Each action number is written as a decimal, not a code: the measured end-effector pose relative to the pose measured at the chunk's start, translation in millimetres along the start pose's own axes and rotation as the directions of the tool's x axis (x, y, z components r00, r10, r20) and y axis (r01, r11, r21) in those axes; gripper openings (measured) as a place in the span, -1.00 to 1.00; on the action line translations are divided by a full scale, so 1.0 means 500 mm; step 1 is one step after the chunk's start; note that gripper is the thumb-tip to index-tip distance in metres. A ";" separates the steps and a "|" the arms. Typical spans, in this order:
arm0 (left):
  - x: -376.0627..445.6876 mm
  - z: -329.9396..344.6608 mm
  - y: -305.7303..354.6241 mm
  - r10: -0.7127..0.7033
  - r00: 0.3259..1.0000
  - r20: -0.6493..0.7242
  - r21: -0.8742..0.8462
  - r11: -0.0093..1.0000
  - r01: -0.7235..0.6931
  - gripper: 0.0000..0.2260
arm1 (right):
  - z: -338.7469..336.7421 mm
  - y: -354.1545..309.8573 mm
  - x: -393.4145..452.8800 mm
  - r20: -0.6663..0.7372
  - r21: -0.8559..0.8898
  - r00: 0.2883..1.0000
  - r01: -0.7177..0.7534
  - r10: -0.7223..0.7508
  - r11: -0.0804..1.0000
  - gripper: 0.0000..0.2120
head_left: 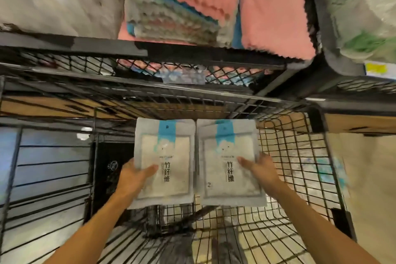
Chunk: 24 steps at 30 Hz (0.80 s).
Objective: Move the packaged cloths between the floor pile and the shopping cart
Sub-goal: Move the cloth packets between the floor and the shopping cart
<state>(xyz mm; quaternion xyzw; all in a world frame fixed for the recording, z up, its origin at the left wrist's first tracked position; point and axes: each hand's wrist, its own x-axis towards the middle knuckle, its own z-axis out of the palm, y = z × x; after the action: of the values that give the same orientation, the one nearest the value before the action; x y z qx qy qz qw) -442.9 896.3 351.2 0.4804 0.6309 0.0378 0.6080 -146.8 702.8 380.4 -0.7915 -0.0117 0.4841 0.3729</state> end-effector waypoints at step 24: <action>0.078 0.116 -0.102 0.476 0.879 -0.011 0.929 0.330 -0.167 -0.32 | 0.097 0.087 0.096 -0.166 -0.943 0.835 0.021 -0.524 0.332 -0.36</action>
<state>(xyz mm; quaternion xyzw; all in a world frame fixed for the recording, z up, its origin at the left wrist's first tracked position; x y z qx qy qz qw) -416.9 863.4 275.4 0.8369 0.5175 -0.1220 0.1301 -173.7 717.7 305.6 -0.9341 -0.3285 0.1273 -0.0573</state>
